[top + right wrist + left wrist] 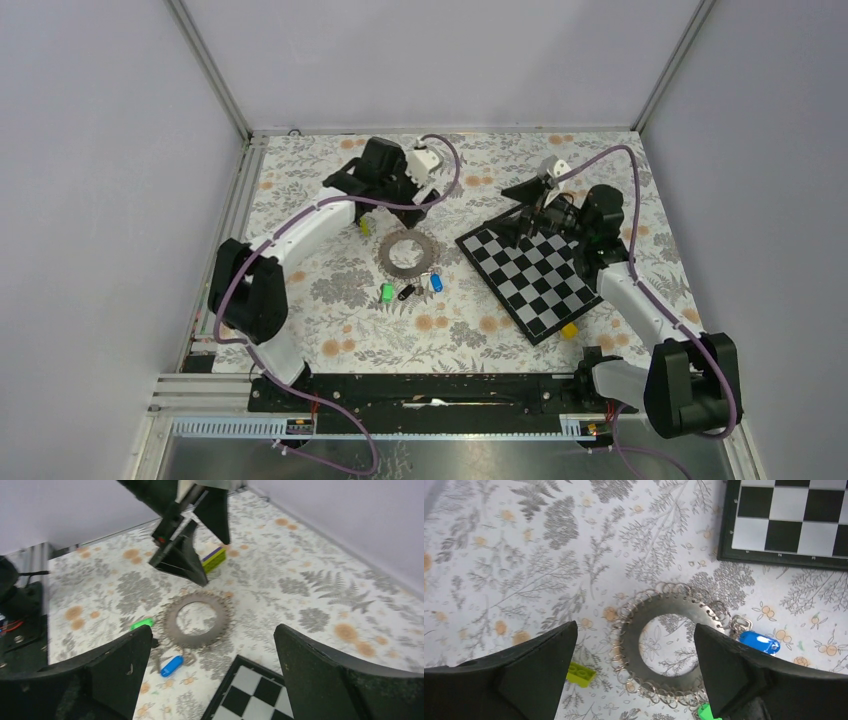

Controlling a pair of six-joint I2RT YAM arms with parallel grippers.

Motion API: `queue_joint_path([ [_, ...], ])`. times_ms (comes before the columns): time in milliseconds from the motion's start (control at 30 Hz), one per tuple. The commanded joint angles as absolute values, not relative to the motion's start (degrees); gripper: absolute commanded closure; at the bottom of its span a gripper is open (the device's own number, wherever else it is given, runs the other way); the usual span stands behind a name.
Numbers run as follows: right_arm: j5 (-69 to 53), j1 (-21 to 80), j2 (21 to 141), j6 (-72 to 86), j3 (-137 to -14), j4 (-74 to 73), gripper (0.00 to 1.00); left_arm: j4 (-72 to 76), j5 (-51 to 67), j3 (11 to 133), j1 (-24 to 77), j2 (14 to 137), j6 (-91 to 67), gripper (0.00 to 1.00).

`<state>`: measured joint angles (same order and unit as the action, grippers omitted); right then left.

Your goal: Put the keys on the keyring

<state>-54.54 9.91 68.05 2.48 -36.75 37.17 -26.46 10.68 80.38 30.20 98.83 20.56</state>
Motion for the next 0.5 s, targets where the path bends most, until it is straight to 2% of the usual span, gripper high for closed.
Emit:
queue_joint_path([
  [0,-45.46,9.4,66.35,-6.67,-43.76,25.32,0.0,-20.82,14.35,79.09,26.51,93.83,18.39,0.01],
  [200,-36.42,9.4,67.44,-12.1,-49.28,16.27,0.0,-12.12,7.09,72.93,25.31,86.22,16.34,0.01],
  [467,-20.7,9.42,66.69,-10.43,-50.85,9.89,0.01,0.5,-4.03,61.9,25.31,73.56,13.7,0.01],
])
